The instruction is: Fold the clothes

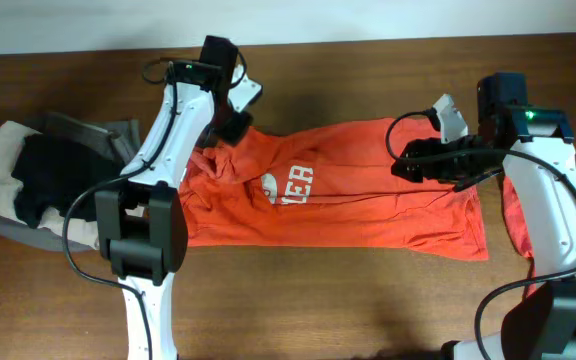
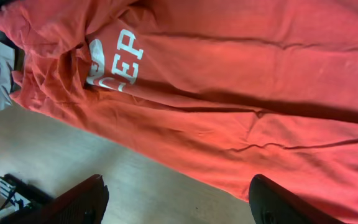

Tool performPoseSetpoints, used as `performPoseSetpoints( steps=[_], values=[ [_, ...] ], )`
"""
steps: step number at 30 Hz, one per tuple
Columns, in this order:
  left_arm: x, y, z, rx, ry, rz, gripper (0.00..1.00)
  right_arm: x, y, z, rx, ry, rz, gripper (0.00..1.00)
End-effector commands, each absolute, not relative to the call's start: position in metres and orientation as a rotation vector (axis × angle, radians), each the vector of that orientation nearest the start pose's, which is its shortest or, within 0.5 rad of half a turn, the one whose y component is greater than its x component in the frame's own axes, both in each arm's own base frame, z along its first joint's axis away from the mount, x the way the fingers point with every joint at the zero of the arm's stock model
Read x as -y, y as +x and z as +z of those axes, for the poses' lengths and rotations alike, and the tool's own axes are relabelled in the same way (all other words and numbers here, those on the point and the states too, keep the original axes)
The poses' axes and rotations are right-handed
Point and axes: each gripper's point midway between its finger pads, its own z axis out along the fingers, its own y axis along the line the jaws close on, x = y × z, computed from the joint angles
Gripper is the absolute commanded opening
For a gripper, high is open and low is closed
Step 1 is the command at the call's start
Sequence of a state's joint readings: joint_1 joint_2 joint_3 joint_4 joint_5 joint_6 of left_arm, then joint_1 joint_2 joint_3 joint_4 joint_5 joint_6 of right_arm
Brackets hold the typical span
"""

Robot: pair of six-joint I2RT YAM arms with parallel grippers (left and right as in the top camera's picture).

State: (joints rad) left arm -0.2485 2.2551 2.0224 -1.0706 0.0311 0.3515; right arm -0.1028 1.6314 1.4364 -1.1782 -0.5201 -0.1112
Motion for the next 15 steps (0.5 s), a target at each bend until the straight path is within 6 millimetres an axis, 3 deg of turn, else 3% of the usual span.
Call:
performPoseSetpoints(
  steps=[1, 9, 15],
  values=[
    [0.13, 0.496, 0.083, -2.716, 0.838, -0.021, 0.59, -0.051, 0.338, 0.178, -2.786, -0.105, 0.691, 0.78],
    [0.13, 0.498, 0.016, -2.808, 0.865, -0.03, 0.66, -0.051, 0.337, 0.178, -2.791, -0.105, 0.693, 0.78],
    [0.134, 0.505, -0.015, -2.813, 0.87, -0.041, 0.65, -0.051, 0.337, 0.178, -2.791, -0.104, 0.693, 0.78]
  ],
)
